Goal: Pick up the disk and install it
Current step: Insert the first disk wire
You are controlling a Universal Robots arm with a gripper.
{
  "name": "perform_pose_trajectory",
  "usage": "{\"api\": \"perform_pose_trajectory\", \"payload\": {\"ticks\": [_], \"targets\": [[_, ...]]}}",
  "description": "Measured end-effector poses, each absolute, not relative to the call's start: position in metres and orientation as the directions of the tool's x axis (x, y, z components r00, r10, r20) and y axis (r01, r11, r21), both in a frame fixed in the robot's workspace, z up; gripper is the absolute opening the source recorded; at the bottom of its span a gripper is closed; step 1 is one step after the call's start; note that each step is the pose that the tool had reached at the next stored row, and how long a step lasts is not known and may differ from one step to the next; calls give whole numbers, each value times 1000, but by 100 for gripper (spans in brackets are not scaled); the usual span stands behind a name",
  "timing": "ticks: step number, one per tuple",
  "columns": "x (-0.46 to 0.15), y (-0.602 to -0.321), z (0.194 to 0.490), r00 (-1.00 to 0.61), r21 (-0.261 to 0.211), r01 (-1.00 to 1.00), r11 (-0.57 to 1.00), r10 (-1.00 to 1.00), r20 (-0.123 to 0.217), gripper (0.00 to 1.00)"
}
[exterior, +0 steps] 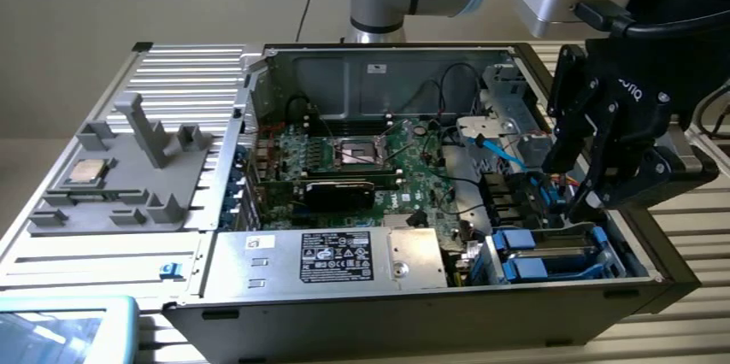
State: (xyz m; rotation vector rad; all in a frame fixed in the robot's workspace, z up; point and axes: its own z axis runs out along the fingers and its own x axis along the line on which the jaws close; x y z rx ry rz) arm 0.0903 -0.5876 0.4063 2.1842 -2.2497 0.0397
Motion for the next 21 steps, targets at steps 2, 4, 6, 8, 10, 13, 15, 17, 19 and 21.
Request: {"api": "perform_pose_trajectory", "payload": {"ticks": [2,4,6,8,10,13,15,17,19,21], "targets": [[91,-588,406,-30,-14,-999,29,-999,22,57],[91,-588,406,-30,-14,-999,29,-999,21,63],[91,-588,406,-30,-14,-999,29,-999,22,63],[91,-588,406,-30,-14,-999,29,-999,22,63],[91,-588,406,-30,-14,-999,29,-999,22,63],[91,-588,406,-30,-13,-999,29,-999,22,63],[91,-588,406,-30,-13,-999,29,-999,22,63],[91,-588,406,-30,-13,-999,29,-999,22,63],[91,-588,406,-30,-13,-999,29,-999,22,63],[91,-588,406,-30,-13,-999,29,-999,22,63]]}}
